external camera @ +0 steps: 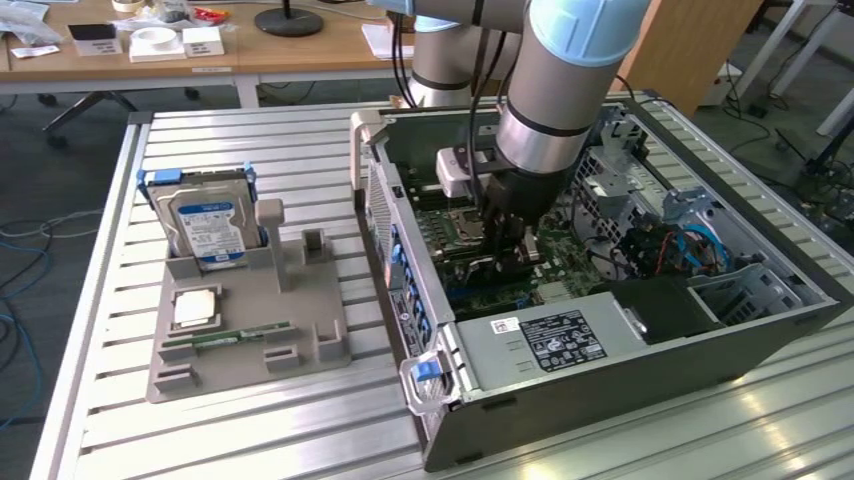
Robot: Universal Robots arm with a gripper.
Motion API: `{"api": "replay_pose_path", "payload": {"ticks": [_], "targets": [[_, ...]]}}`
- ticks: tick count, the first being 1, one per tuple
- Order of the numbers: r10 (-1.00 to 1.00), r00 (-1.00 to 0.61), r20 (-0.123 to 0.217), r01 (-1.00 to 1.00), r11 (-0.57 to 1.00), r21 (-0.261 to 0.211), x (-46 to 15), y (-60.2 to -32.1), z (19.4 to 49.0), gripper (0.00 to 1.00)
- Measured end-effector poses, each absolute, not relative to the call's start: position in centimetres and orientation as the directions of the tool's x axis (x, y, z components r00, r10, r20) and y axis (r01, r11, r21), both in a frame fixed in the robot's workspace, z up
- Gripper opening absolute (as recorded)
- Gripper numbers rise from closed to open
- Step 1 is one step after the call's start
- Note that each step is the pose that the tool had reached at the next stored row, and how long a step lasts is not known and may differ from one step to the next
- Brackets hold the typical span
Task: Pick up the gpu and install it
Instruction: 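Insert the gpu into the slot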
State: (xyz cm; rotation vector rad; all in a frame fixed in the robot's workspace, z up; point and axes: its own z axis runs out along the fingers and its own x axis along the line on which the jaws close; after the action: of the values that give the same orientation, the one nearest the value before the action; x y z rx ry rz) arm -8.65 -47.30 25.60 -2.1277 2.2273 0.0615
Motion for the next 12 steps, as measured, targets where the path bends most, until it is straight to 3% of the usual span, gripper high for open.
{"api": "replay_pose_path", "payload": {"ticks": [4, 6, 12], "targets": [[-0.996, -0.045, -0.071, -0.999, 0.046, -0.013, -8.65, -47.30, 25.60, 0.39], [-0.996, -0.045, -0.071, -0.999, 0.046, -0.013, -8.65, -47.30, 25.60, 0.27], [-0.996, -0.045, -0.071, -0.999, 0.046, -0.013, -8.65, -47.30, 25.60, 0.26]]}}
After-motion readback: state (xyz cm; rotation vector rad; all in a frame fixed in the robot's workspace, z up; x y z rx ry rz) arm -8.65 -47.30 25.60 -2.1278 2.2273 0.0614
